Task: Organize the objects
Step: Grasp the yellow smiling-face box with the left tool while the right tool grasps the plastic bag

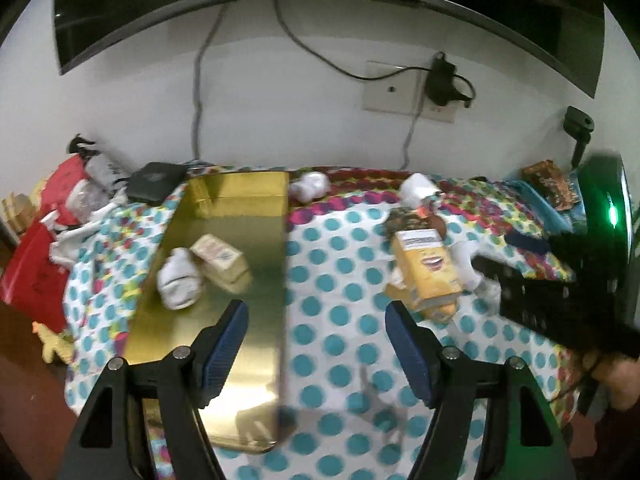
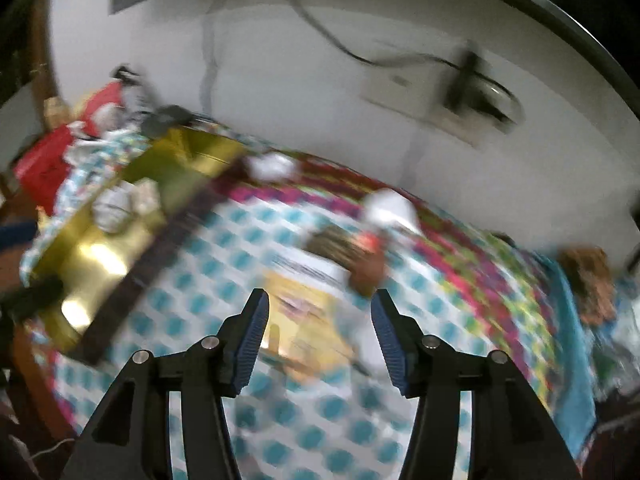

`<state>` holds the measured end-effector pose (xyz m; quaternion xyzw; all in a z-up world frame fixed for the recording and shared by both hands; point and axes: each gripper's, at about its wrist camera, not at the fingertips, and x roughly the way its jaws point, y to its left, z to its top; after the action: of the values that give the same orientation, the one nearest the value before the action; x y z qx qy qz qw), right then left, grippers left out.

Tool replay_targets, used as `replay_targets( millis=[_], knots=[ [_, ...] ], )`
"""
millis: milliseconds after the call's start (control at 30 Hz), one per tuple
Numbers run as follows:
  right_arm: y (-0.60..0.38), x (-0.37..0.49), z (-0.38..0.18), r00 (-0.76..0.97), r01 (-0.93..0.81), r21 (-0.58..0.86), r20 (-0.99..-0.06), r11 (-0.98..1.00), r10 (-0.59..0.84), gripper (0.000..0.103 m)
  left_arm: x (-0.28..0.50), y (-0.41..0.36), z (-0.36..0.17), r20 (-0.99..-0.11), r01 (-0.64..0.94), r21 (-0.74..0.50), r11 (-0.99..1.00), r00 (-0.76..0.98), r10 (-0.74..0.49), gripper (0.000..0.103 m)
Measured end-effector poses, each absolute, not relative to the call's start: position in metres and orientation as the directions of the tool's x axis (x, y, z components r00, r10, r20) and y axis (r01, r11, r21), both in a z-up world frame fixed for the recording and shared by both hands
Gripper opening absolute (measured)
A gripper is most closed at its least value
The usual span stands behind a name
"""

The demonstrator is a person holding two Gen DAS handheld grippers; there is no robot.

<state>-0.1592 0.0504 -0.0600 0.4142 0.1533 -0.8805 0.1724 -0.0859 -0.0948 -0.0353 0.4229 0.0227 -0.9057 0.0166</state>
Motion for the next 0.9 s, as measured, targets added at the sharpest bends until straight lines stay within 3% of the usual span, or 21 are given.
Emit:
replay_targets(
  millis=[233,733,833,867,900],
  knots=[
    [0.116,-0.158,-0.097,-0.562,0.357,-0.085,-0.815,-0.93,-0.141,0.051,-0.114,-0.059,-0.051,-0.787,0.045,0.022,-0.999,-0.615,-0.045,0.073],
    [0.139,-0.169,-0.145,-0.551,0.323,0.004,-0.812,-0.946,-0.192,0.05,-0.149,-0.023,-0.071,-0.824,0.04,0.07,-0.997,-0.561,-0.08,0.073],
    [0.136,-0.17,-0.151,-0.559,0.315,-0.006,-0.809,-0.949,-0.181,0.047,-0.154,-0.016,-0.074,-0.82,0.045,0.098,-0.994,-0.563,-0.106,0.073],
    [0.136,-0.171,-0.153,-0.563,0.31,-0.014,-0.809,-0.951,-0.171,0.035,-0.155,-0.013,-0.075,-0.814,0.051,0.12,-0.991,-0.567,-0.128,0.073],
    [0.136,-0.171,-0.155,-0.575,0.297,-0.033,-0.804,-0.954,-0.151,0.033,-0.157,-0.01,-0.076,-0.809,0.049,0.136,-0.989,-0.571,-0.14,0.073]
  ],
)
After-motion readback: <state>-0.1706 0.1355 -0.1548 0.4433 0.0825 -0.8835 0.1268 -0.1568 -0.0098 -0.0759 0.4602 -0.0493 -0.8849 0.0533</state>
